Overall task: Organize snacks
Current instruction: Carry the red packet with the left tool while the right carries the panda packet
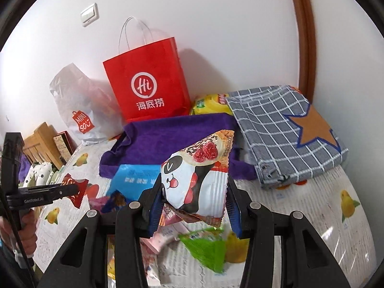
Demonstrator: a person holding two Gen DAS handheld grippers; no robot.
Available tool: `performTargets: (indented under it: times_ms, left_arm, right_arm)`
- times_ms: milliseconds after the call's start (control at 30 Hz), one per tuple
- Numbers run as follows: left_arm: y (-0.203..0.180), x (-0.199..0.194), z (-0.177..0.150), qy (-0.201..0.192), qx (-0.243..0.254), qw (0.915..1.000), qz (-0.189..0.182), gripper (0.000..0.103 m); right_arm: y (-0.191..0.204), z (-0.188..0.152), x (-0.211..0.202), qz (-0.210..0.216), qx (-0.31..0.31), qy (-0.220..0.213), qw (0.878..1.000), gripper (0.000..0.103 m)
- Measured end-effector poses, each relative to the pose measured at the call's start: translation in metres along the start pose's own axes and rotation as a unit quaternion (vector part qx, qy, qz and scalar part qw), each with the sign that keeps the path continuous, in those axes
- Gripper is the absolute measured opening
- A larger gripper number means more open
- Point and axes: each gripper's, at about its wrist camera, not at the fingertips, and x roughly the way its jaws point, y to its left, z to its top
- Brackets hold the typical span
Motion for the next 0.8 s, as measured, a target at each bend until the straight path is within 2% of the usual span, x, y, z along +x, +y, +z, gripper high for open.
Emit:
performTargets:
  times_ms: [200,467,800]
  left_arm:
    - [-0.01,0.004,0.025,-0.011,0.009,0.9999,-0.005,0.039]
    - [-0.008,0.022,0.071,-0.019,0.017,0.9996,0.008,0.039]
    - [-0.001,0.064,0.124,-0.018,0.022,0.9994,0.017,0.039]
  right_arm:
    - [0.011,0.033,0.021,0.0,-0.008,0.002,1.0,0.046]
    - [0.023,0.085,0.067,0.01,-0.023,0.0,1.0,0.046]
    - [0.031,0.133,0.13,0.018,-0.04,0.006,0.999,0.046]
